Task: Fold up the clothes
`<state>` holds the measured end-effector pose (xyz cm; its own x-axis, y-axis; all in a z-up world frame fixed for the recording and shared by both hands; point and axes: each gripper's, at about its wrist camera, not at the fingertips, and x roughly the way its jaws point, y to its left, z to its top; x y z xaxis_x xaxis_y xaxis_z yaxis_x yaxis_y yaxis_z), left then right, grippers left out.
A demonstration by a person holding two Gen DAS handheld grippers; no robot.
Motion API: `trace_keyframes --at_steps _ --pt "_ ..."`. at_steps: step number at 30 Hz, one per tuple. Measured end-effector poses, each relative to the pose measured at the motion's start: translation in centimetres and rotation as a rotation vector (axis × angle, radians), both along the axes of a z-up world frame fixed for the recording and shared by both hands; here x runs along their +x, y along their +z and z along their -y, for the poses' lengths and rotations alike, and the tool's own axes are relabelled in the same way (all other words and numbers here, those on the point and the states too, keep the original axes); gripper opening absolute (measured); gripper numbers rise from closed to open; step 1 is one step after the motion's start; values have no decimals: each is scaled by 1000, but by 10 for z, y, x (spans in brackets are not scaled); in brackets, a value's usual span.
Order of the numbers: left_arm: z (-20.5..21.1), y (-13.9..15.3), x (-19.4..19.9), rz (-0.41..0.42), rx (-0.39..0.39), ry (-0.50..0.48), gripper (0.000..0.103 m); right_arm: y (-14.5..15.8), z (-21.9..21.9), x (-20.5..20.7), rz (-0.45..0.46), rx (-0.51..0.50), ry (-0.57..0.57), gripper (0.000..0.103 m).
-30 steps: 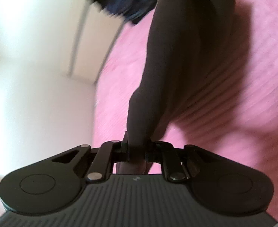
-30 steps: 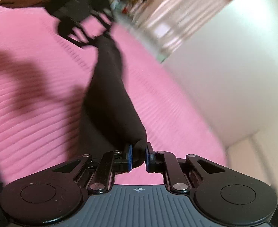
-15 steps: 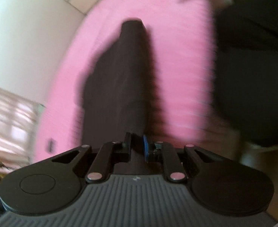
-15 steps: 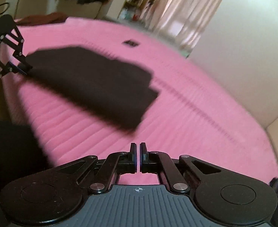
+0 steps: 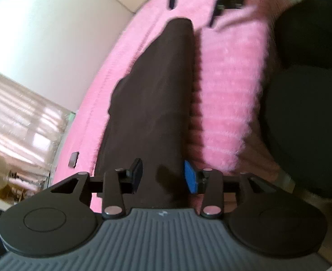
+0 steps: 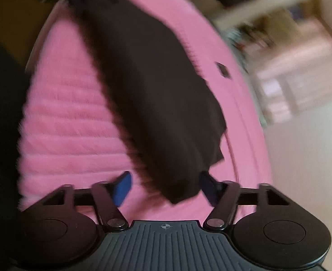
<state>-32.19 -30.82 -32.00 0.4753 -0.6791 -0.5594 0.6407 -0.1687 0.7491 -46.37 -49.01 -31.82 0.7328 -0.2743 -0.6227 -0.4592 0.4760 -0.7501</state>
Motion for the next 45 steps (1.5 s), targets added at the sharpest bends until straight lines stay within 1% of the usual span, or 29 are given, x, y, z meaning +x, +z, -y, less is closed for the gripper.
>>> trace_keyframes --at_steps 2,3,6,7,8,9,10,12,13,15,17,18,19,20,21,22,23,24,26,29,30,32,33,35,36,38,40,42,45 --pt "2 -7 3 13 35 -19 38 -12 6 15 -31 -62 28 39" --pt "2 -8 4 9 48 -25 38 -15 10 21 -37 -62 30 26" --pt "4 -7 7 -4 61 -43 38 -5 23 29 -24 25 -42 18" --pt "5 -6 8 -3 64 -51 40 3 24 25 -7 45 -69 16" --pt "6 -5 9 12 67 -58 38 11 22 17 10 59 -91 16" --pt "7 -2 10 13 58 -57 23 19 18 5 22 68 -110 15" --pt "8 1 11 15 50 -56 16 27 13 -9 34 77 -129 15" --pt "9 7 12 17 31 -56 13 39 0 -42 47 96 -172 15" --pt "4 12 9 16 6 -70 13 44 -9 -63 46 106 -196 15" --pt "-5 18 0 -14 -20 -109 13 39 -25 -95 12 134 -229 15" --pt "-9 11 -11 -59 3 -133 15 31 -37 -118 2 161 -263 16" --pt "-12 7 -16 -80 15 -144 16 30 -41 -125 10 176 -283 18" --pt "-14 2 -19 -84 27 -141 18 31 -46 -132 19 191 -304 24" --pt "-16 -3 -22 -89 40 -139 22 32 -49 -136 24 200 -325 27" --pt "-19 -7 -25 -95 50 -135 25 37 -48 -141 37 232 -356 37" --pt "-22 -5 -24 -115 42 -125 25 43 -46 -146 52 268 -389 54" --pt "-26 1 -21 -153 29 -106 25 48 -42 -151 67 308 -411 60" --pt "-32 11 -15 -212 10 -78 28 56 -36 -155 83 359 -438 62" --pt "-40 26 1 -315 -25 -26 33 73 -23 -163 124 478 -490 62" --pt "-46 47 23 -446 -84 43 37 104 14 -165 231 802 -594 62" --pt "-43 52 32 -485 -106 64 39 109 27 -162 256 889 -626 62" --pt "-35 62 48 -562 -150 106 41 115 57 -149 300 1042 -682 62" --pt "-32 67 57 -600 -171 127 43 116 71 -136 305 1099 -699 62" --pt "-25 76 75 -683 -209 157 43 116 101 -110 309 1209 -731 62" --pt "-19 79 83 -725 -214 158 43 115 111 -98 305 1239 -739 62" --pt "-9 85 97 -800 -208 142 43 109 126 -71 266 1259 -759 62" --pt "-8 93 107 -826 -207 105 44 101 148 -59 218 1297 -789 62" --pt "-9 101 119 -835 -201 90 44 96 158 -47 179 1336 -806 62" --pt "-16 109 138 -798 -230 170 49 83 177 -37 162 1422 -817 62"
